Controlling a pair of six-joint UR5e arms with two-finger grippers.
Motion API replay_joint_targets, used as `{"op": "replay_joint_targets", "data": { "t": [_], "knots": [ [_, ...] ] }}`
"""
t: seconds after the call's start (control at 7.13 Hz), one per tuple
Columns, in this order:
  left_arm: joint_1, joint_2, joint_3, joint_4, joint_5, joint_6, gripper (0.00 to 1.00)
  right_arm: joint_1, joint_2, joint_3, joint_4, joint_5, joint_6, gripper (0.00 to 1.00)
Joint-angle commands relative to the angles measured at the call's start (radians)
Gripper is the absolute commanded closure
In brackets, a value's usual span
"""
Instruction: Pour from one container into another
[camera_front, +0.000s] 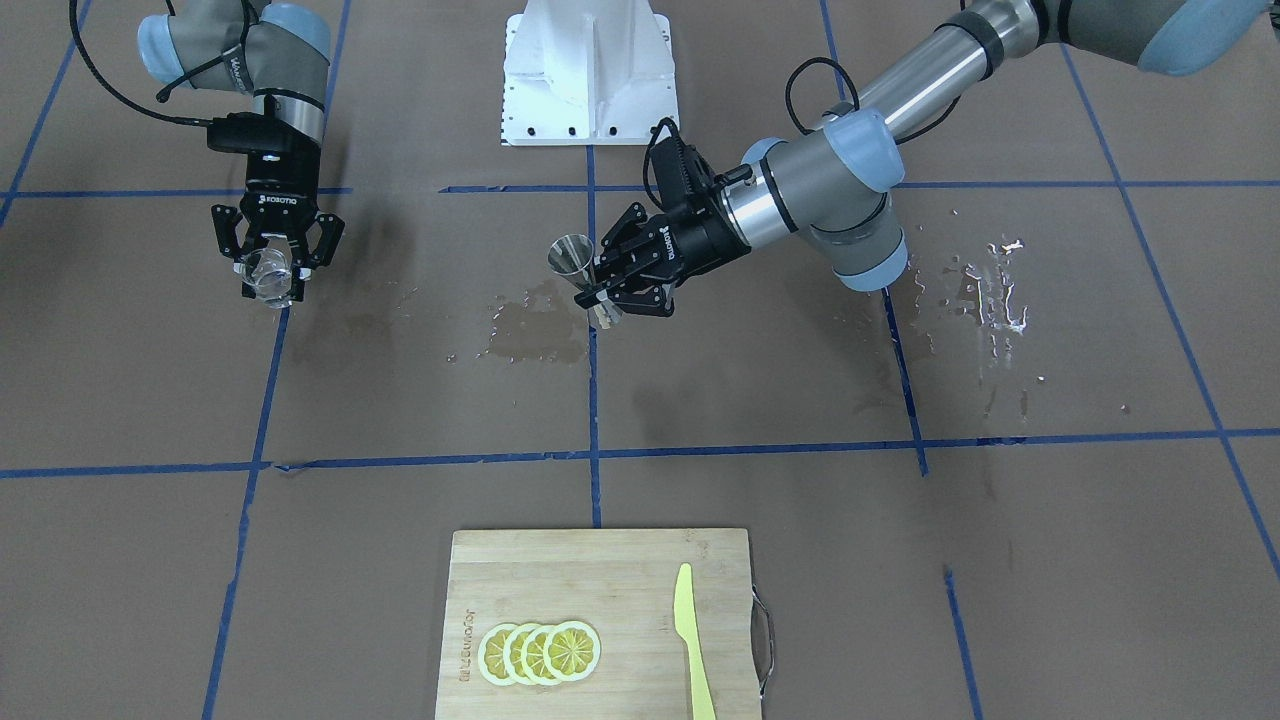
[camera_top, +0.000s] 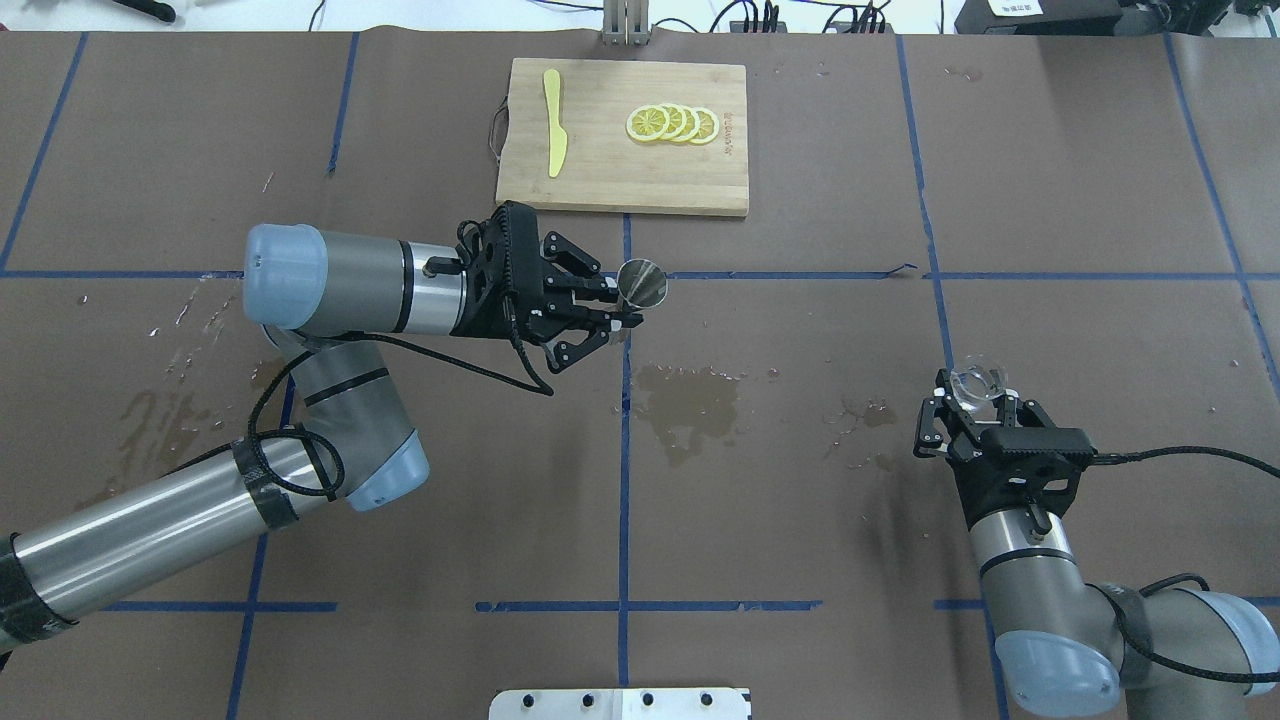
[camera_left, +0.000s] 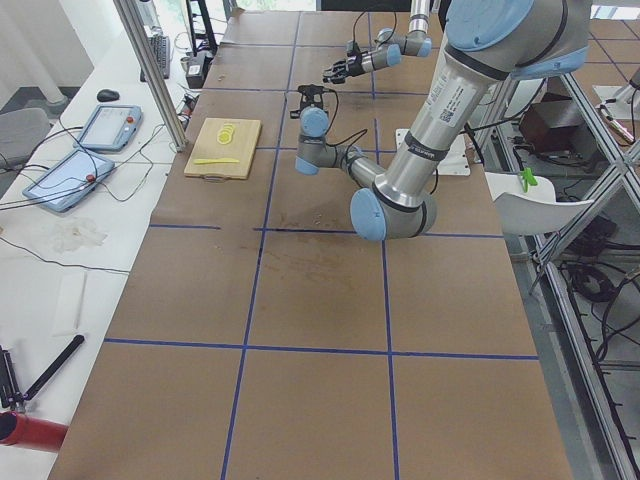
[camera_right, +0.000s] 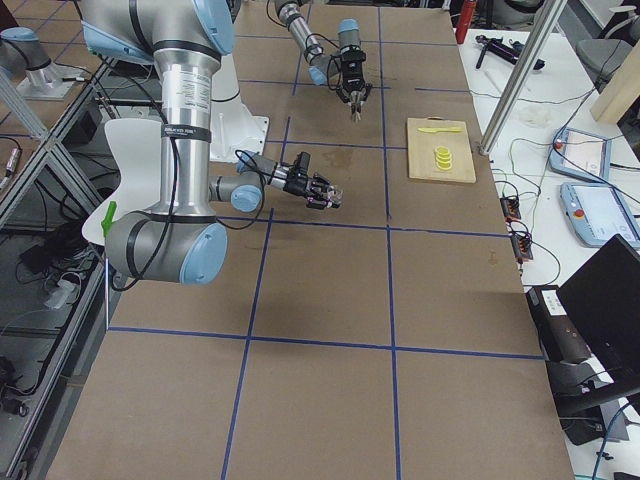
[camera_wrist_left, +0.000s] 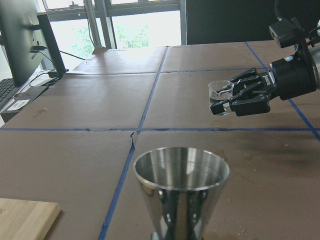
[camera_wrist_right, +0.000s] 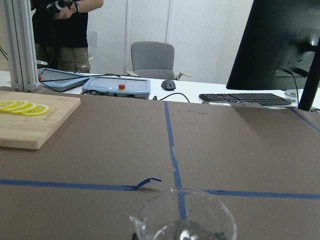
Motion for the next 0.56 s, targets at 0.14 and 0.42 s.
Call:
{"op": "replay_joint_targets", "data": {
  "t": [0.14, 0.42],
  "knots": [
    [0.000, 0.000, -0.001, 0.001, 0.000, 0.000, 1.00, 0.077, 0.062, 0.010, 0.085, 0.017, -0.329, 1.00],
    [0.000, 0.000, -0.001, 0.003, 0.000, 0.000, 1.00, 0.108, 0.192, 0.021, 0.096, 0.047, -0.511, 1.00]
  ]
}}
